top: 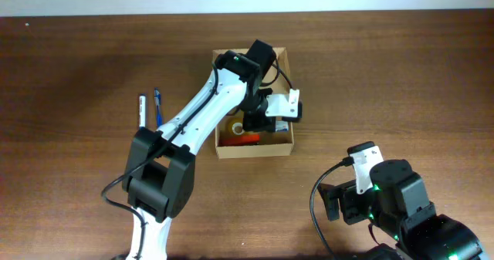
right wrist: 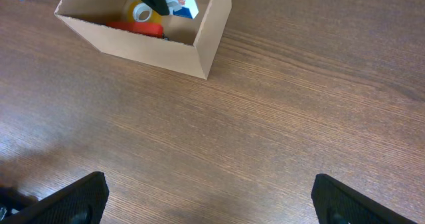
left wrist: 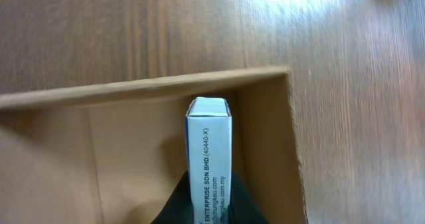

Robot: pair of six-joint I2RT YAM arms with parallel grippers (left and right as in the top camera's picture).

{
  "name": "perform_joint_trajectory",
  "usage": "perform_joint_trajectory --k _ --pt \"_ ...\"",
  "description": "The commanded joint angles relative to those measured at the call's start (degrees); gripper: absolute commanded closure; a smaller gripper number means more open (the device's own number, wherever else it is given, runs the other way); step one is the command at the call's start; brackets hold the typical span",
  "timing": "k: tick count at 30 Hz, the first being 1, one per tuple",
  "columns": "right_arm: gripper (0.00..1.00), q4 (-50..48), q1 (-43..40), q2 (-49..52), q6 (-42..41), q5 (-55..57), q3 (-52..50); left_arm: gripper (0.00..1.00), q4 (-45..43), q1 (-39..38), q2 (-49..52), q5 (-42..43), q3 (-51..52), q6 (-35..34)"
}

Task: Pack container
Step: 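Carry the white box with the left gripper over the cardboard box, then lower the white box upright into the box and release it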

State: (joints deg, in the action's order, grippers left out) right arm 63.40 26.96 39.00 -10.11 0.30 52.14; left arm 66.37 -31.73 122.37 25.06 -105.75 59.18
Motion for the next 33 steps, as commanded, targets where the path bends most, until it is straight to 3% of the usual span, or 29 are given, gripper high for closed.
perform_joint_trajectory --k 1,6,19,22,29,33 --pt "0.01 -0.13 0.35 -0.02 0.26 -0.31 -0.17 0.98 -1.79 -0.22 0.52 0.44 -0.13 -16.98" --pt "0.01 -0.15 0.35 -0.02 0.26 -0.31 -0.17 0.98 -5.86 -0.26 0.52 0.39 -0.13 -41.09" --pt "0.01 -0.13 0.35 -0.02 0.26 -0.31 -0.17 0.98 -4.07 -1.31 0.52 -8.39 -0.15 -81.46" --pt "0.01 -0.13 0.35 -0.02 0.26 -0.31 -0.17 0.98 -2.86 -2.60 0.50 -12.09 -0.15 -87.71" --pt "0.01 -0.13 0.35 -0.02 0.26 -0.31 -0.17 0.98 -2.45 -7.13 0.50 -15.98 -0.15 -90.38" --pt "0.01 -0.13 0.35 -0.02 0.26 -0.31 -0.17 0.98 -1.77 -9.35 0.50 -21.24 -0.15 -96.24"
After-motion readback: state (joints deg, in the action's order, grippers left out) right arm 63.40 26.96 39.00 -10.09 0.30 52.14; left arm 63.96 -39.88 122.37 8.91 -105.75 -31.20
